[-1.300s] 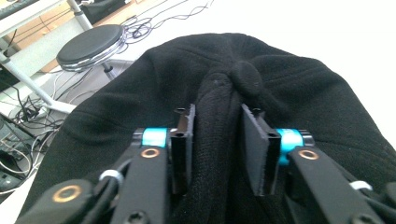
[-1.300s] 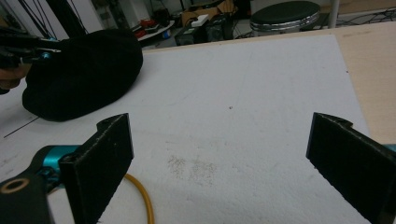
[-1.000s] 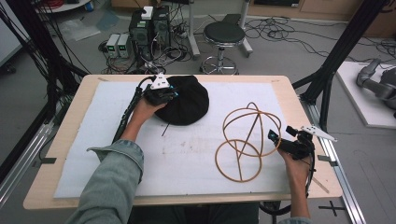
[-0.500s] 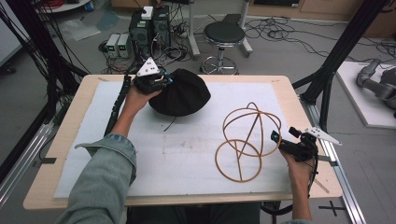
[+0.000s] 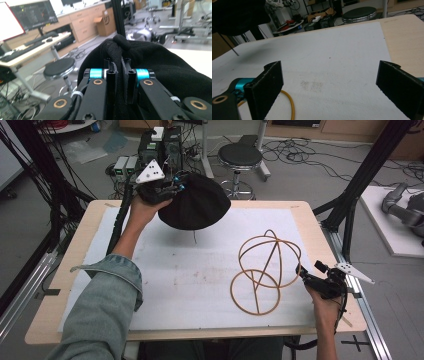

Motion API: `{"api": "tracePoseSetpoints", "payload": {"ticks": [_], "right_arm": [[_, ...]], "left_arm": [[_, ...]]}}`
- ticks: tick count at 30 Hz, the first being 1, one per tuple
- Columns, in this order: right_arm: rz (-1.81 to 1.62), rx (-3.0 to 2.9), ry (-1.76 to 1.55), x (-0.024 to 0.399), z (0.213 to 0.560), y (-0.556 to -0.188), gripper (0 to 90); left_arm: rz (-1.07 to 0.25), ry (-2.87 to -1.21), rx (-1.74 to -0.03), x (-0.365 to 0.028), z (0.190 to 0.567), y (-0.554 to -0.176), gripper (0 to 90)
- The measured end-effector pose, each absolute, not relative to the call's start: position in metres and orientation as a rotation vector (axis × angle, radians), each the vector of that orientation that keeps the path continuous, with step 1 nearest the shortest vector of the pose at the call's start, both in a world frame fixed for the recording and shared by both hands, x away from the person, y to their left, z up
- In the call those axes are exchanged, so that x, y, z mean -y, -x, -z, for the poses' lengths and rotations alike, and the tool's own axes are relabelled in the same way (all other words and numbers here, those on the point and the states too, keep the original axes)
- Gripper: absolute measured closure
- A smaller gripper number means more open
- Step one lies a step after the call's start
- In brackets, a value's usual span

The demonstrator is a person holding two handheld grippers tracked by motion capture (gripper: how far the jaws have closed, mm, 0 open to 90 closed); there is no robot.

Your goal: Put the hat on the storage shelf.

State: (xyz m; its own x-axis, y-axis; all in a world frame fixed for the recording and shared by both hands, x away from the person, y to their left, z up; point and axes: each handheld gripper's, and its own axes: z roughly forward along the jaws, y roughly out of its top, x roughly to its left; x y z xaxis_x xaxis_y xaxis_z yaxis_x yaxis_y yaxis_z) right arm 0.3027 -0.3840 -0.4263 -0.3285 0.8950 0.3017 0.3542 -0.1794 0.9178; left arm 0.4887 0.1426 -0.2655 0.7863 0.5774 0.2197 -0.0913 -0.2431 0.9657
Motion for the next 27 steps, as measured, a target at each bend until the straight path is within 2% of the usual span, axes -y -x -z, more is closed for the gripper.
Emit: {"api": "tracePoseSetpoints", "payload": {"ticks": [12,27], "right_arm": [[-1.525,-1.616,-1.435,0.387,0.426,-0.3,7.0],[-1.518,-1.631,-1.425,0.385,0.426,-0.304,7.0]], "left_arm": [[-0.6,-1.638,-0.301,-0.122,0.223,-0.481,84.6],[-0.519,-1.582,-0.212,-0.09,0.195,-0.468,84.6]]}}
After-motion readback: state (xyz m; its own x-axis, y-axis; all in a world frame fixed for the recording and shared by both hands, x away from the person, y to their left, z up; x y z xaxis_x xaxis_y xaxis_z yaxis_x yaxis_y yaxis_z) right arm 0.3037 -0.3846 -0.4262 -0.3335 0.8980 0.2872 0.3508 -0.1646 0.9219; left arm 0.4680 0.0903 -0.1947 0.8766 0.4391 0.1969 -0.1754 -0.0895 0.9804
